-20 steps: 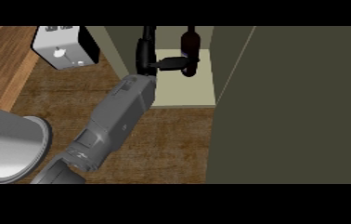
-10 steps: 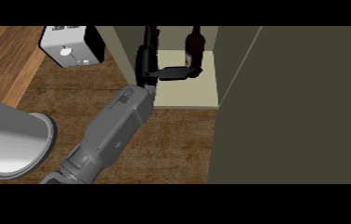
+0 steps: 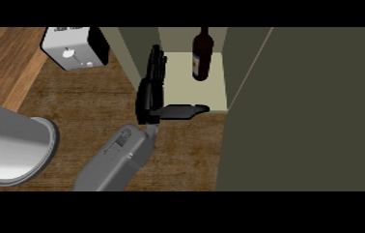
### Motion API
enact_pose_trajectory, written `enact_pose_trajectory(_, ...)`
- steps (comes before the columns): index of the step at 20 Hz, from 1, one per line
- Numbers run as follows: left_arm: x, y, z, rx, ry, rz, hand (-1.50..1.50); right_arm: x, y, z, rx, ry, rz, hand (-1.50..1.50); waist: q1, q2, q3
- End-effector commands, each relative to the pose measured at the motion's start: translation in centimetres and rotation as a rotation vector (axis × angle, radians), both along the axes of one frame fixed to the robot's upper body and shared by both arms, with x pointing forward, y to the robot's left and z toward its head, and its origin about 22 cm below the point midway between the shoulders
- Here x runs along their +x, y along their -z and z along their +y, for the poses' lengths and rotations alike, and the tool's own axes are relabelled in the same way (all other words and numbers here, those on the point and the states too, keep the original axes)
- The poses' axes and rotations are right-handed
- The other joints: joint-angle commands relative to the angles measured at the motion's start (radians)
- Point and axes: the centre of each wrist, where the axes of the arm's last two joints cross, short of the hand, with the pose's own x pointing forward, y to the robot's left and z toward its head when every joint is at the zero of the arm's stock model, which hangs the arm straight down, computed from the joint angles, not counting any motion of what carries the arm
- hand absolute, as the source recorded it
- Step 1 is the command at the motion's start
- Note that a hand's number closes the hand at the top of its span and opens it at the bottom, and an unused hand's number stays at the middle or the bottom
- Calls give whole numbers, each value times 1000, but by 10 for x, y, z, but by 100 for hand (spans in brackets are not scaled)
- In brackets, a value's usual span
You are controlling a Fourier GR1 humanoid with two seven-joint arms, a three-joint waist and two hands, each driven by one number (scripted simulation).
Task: Pick up the wine, place it into the cabinet and close the cabinet
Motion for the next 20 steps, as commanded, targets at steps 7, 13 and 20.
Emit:
enact_pose_trajectory(7,-92,-1,9,-63,15,-19,-150,-42,-35,-12,13,-27,-79,-150,-15,4,0)
enact_pose_trajectory(13,-128,-2,26,-46,6,-41,-150,-38,-38,-10,-100,-132,-28,150,-12,8,0)
enact_pose_trajectory(20,-152,-6,70,-16,-49,-34,-150,-43,-27,14,-157,-451,53,150,-5,6,-2)
